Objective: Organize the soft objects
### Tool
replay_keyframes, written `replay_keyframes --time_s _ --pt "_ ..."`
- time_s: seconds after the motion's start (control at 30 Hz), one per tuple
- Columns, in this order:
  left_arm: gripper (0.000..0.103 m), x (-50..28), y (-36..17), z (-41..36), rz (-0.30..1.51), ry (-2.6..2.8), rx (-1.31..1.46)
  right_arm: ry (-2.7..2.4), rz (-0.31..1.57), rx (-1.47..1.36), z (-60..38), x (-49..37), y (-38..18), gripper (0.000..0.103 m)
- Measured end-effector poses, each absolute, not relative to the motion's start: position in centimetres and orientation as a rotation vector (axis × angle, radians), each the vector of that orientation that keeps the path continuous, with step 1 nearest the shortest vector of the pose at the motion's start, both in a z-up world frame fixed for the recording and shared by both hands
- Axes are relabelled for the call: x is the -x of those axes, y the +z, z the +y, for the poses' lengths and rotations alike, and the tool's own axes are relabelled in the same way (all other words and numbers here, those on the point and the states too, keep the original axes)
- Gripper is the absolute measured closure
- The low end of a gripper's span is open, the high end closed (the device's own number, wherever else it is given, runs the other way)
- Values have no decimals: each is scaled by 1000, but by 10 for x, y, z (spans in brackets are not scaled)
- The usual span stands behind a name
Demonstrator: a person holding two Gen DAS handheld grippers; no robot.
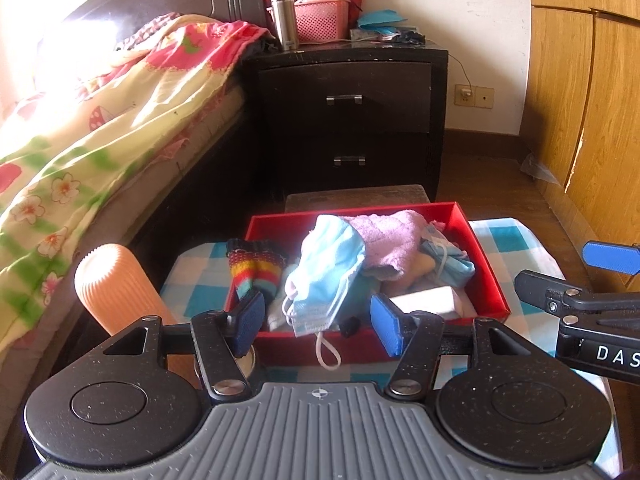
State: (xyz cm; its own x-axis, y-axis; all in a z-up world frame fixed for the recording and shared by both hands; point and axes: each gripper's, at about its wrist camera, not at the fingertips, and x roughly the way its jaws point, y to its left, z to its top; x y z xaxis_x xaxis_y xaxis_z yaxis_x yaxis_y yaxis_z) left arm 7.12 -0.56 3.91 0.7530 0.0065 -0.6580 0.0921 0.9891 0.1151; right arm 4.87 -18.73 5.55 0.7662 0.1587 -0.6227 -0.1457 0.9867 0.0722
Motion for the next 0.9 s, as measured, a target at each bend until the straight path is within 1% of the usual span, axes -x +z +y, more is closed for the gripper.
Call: replay_keyframes --time_s 0.53,0.83,0.9 --pt "39 -19 37 -7 725 -92 -136 195 699 -23 -187 4 53 47" --pt "38 5 38 -6 723 -114 -116 177 675 -70 -195 25 57 47" --pt "36 8 39 -5 723 -121 -101 168 665 -82 -197 28 58 47"
